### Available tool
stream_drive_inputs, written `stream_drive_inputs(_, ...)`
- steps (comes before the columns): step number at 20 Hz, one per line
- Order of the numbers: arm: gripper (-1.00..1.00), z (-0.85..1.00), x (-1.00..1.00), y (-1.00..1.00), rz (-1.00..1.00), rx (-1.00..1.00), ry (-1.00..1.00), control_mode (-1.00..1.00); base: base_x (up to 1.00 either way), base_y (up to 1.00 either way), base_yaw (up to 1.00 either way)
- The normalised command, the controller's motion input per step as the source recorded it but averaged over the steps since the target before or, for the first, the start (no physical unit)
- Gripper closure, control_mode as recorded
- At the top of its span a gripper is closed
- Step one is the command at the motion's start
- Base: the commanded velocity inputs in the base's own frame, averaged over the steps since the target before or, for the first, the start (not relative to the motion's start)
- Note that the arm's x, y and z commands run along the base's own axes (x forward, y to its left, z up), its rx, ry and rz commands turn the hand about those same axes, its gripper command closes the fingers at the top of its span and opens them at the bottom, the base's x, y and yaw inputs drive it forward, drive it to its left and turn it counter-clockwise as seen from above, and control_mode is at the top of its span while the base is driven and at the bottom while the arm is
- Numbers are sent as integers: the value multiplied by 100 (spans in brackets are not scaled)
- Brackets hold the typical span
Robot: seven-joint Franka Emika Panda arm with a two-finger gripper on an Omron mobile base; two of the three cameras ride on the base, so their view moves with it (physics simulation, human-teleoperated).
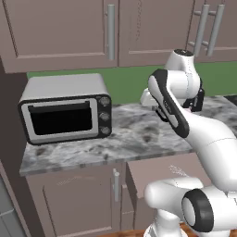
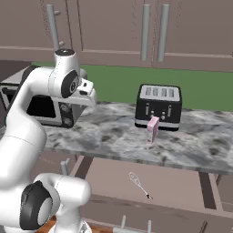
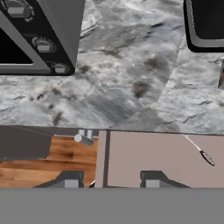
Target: Pick the whisk from the drawer and place it on the counter.
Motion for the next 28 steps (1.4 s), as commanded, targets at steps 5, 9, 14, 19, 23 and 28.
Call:
stream_drive_inputs(5, -100, 0, 0, 0, 0, 0, 0, 100, 0, 14, -4)
stream_drive_inputs(9, -100, 0, 0, 0, 0, 0, 0, 100, 0, 50, -24)
stream_drive_inputs(14, -100, 0, 0, 0, 0, 0, 0, 100, 0, 64, -36)
stream_drive_inputs(19, -100, 0, 0, 0, 0, 0, 0, 100, -5, 51, -46)
stream_drive_inputs(23, -100, 0, 0, 0, 0, 0, 0, 100, -3, 50, -57)
stream_drive_inputs(28, -100, 0, 0, 0, 0, 0, 0, 100, 0, 61, -61)
